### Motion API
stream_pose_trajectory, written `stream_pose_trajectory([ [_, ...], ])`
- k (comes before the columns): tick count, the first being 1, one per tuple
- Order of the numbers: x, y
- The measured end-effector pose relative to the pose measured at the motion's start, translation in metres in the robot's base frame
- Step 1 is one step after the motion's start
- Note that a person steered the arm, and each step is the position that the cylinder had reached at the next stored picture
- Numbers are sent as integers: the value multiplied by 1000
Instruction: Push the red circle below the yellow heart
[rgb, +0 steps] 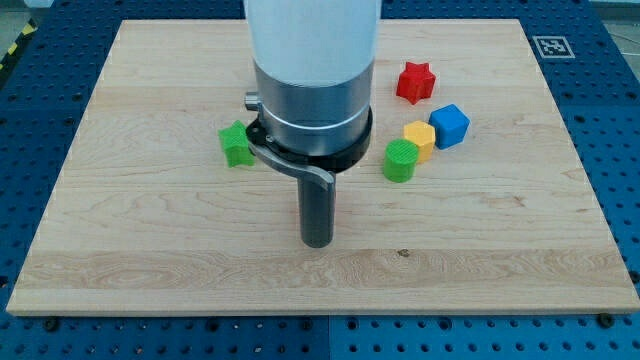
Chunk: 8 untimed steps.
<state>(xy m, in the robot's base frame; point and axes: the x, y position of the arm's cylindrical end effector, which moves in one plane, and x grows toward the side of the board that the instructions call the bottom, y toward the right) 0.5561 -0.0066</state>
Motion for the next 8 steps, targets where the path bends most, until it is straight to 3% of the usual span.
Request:
stream_pose_trajectory([
  [2, 0, -1],
  [8, -60, -10],
])
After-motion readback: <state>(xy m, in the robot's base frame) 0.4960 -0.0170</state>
